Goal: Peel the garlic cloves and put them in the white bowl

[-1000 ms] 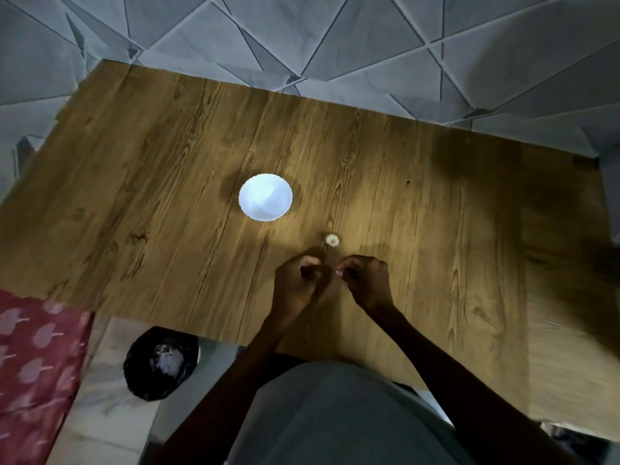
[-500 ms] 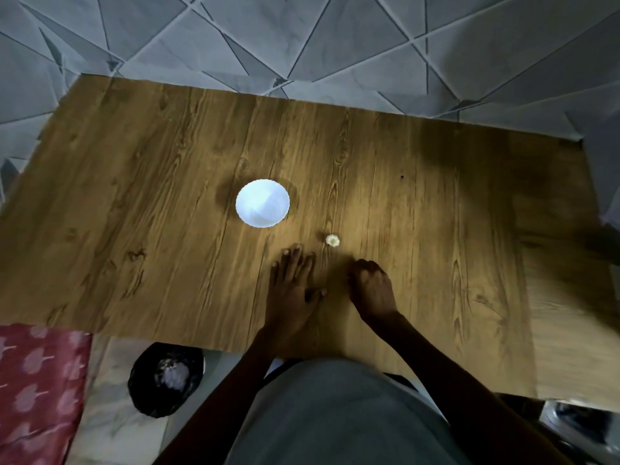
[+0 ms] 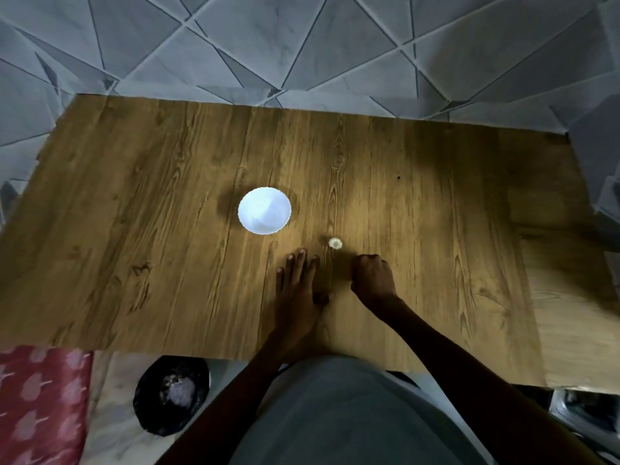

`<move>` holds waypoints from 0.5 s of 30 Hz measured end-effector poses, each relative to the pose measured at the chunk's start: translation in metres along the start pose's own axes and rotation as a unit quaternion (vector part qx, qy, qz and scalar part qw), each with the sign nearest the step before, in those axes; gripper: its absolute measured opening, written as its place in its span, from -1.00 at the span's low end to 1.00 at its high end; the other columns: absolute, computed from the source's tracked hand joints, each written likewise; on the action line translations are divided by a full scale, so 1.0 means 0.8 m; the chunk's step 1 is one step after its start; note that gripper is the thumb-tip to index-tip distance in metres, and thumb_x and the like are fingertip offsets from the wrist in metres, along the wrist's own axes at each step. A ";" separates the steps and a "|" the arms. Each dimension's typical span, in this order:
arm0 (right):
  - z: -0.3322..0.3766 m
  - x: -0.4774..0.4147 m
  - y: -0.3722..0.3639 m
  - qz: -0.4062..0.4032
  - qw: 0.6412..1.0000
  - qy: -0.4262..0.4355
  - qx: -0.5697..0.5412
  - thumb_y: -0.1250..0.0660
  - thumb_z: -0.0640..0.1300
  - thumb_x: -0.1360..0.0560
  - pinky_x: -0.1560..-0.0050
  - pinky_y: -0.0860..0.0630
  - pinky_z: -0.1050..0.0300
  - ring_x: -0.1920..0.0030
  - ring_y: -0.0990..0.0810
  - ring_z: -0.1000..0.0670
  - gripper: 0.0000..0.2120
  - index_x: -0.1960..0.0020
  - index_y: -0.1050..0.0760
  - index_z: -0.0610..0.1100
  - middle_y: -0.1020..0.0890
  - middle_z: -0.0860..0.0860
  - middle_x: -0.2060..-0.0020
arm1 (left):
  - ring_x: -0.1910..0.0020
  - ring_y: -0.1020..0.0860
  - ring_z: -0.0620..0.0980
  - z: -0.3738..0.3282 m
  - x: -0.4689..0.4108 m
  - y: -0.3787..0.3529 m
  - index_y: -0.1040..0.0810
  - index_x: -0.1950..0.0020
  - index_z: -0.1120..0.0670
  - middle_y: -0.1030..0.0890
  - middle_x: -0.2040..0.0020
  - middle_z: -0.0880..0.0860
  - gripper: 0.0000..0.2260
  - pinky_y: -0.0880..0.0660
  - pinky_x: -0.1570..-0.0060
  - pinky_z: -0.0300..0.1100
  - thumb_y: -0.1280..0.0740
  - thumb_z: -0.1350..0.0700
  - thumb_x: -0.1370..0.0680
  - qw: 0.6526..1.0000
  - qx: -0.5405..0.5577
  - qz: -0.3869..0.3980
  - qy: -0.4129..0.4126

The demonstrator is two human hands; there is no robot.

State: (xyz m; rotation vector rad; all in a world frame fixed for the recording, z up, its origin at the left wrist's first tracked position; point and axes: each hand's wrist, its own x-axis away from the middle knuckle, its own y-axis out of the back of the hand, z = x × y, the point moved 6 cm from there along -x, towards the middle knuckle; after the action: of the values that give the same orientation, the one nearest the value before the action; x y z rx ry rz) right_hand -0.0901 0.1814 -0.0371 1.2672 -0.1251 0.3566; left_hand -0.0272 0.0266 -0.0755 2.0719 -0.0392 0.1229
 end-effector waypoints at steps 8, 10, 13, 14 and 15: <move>0.000 0.026 0.022 0.028 0.931 0.011 -0.363 -0.44 -0.35 -0.45 0.12 -0.66 0.13 0.20 -0.70 0.06 -0.84 0.08 -0.64 -0.11 -0.69 0.03 0.22 | 0.09 -0.66 -0.09 -0.027 -0.011 0.042 -0.69 -0.03 0.13 -0.71 0.07 0.02 -0.88 -0.59 0.04 -0.12 -0.42 0.17 -0.52 0.916 0.387 0.061 0.088; 0.006 0.029 0.023 0.020 0.937 0.030 -0.349 -0.45 -0.34 -0.45 0.15 -0.66 0.15 0.22 -0.70 0.11 -0.83 0.05 -0.65 -0.11 -0.68 0.06 0.22 | 0.20 -0.66 -0.05 -0.033 -0.005 0.049 -0.67 -0.04 0.21 -0.70 0.11 0.11 -0.87 -0.58 0.18 -0.19 -0.42 0.23 -0.52 0.890 0.436 0.071 0.109; 0.012 0.032 0.029 0.003 0.940 0.048 -0.338 -0.46 -0.33 -0.44 0.19 -0.66 0.17 0.25 -0.69 0.11 -0.86 0.05 -0.65 -0.15 -0.68 0.06 0.24 | 0.25 -0.67 -0.02 -0.035 0.000 0.058 -0.66 -0.03 0.25 -0.70 0.16 0.13 -0.88 -0.59 0.21 -0.21 -0.43 0.28 -0.50 0.892 0.434 0.063 0.108; 0.015 0.035 0.031 -0.003 0.941 0.051 -0.335 -0.45 -0.34 -0.44 0.21 -0.65 0.19 0.25 -0.69 0.11 -0.85 0.06 -0.64 -0.14 -0.67 0.08 0.25 | 0.25 -0.67 -0.05 -0.033 0.000 0.059 -0.66 -0.01 0.25 -0.70 0.17 0.12 -0.89 -0.59 0.22 -0.23 -0.43 0.29 -0.50 0.897 0.424 0.059 0.106; 0.018 0.038 0.033 -0.010 0.940 0.052 -0.337 -0.45 -0.36 -0.43 0.22 -0.65 0.21 0.25 -0.68 0.12 -0.83 0.07 -0.64 -0.12 -0.66 0.11 0.25 | 0.27 -0.66 -0.11 -0.033 0.001 0.060 -0.66 -0.01 0.26 -0.69 0.18 0.11 -0.89 -0.57 0.24 -0.29 -0.43 0.30 -0.50 0.903 0.414 0.053 0.104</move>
State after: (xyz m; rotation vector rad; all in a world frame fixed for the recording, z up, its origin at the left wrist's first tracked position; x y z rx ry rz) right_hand -0.0688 0.1803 -0.0001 0.5697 -0.1298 0.3232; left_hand -0.0318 0.0267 -0.0207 2.8941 0.0406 0.4990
